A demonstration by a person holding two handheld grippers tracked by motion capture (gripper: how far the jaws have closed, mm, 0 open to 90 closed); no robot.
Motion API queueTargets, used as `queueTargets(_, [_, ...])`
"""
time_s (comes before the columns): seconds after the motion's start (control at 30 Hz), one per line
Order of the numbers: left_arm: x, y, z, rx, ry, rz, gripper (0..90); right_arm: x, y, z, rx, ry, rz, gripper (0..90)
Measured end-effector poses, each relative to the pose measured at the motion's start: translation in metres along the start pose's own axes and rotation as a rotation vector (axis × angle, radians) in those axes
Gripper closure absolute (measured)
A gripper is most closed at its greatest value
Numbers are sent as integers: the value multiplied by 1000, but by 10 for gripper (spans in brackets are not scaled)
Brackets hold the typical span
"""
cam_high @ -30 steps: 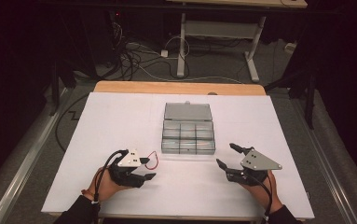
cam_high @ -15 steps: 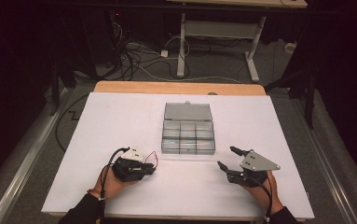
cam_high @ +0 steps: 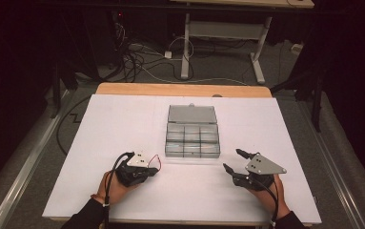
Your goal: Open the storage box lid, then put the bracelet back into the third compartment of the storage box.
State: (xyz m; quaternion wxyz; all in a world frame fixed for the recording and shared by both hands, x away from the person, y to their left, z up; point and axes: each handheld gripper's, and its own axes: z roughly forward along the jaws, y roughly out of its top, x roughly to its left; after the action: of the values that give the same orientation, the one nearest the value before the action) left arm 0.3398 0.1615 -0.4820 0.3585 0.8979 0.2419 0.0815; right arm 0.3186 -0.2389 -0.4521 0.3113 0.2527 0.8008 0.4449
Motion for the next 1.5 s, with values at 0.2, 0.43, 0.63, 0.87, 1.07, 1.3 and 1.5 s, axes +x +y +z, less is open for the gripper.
queueTargets(0.2, [-2, 3, -12, -48, 5, 27, 875, -3, -1, 1, -1, 9, 16, 339])
queueTargets(0.43, [-8, 7, -24, -88, 2, 68, 874, -4, -1, 1, -9, 4, 12, 314])
queueTargets(0.63, [-10, 12, -32, -125, 0, 84, 874, -5, -4, 1, -22, -16, 23, 275])
queueTargets(0.87, [-14, 17, -37, -148, 23, 100, 874, -4, -6, -3, -31, -19, 22, 255])
queueTargets(1.07, [-18, 21, -43, -188, 51, 106, 874, -3, -5, -4, -35, -10, 19, 226])
queueTargets(1.3, [-23, 27, -48, -238, 72, 119, 873, 3, -4, 0, -37, 26, 11, 182])
queueTargets(1.5, [-22, 33, -46, -252, 74, 119, 873, 4, -4, 1, -42, 32, 14, 172])
